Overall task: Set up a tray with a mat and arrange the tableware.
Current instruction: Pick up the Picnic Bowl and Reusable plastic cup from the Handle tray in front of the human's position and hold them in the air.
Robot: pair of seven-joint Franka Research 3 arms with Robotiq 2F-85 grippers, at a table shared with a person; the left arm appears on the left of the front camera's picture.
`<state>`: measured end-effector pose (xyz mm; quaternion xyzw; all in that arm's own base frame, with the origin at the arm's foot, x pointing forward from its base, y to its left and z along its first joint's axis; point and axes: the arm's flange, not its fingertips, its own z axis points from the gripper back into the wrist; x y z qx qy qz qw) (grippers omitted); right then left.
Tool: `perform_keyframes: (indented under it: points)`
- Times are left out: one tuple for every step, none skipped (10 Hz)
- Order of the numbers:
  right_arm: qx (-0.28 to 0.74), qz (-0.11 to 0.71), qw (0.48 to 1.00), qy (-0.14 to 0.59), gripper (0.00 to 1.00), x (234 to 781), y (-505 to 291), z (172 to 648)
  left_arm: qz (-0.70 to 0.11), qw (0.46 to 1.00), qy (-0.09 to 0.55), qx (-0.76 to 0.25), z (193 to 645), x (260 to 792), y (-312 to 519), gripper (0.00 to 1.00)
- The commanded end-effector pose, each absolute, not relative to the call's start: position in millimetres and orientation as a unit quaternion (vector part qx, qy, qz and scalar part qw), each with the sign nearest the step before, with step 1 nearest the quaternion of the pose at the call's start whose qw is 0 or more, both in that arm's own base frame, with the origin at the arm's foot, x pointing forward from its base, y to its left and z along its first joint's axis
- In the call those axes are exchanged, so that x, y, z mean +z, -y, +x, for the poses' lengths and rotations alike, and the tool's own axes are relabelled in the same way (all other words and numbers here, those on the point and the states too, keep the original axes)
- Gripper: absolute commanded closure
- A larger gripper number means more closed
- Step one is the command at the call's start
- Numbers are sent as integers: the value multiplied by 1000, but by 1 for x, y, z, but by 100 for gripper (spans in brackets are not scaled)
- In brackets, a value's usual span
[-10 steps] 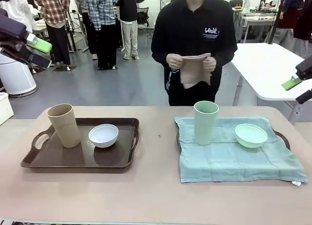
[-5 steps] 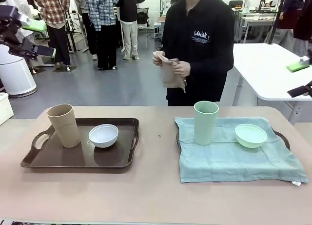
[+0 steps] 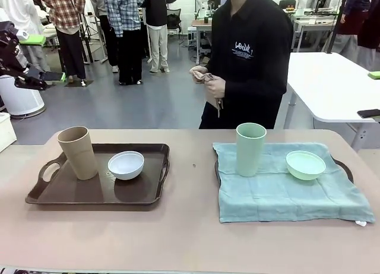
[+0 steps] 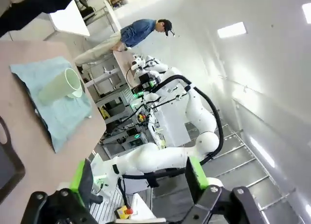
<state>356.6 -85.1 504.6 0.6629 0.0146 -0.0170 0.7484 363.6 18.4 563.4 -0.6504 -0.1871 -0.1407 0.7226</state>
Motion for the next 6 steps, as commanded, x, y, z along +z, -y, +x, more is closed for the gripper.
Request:
perform_keyframes:
  points:
    - [-33,670,741,-15,15,495,93,353,-646,746,143,-78,379,535,-24,0]
    - [-37,670,741,-22,15,485,93,359,-646,755,106,-28,388,515,-34,0]
    - [-41,669,742,-22,15,479,96,359,-643,763,71,1,383,499,-42,0]
    - [-47,673,738,-16,15,478,99,360,-640,766,56,-1,372,500,-44,0]
    - [-36,664,746,-21,15,490,92,359,-648,752,113,-40,383,506,-36,0]
    - [-36,664,746,-21,15,490,92,359,-648,752,113,-40,383,506,-36,0]
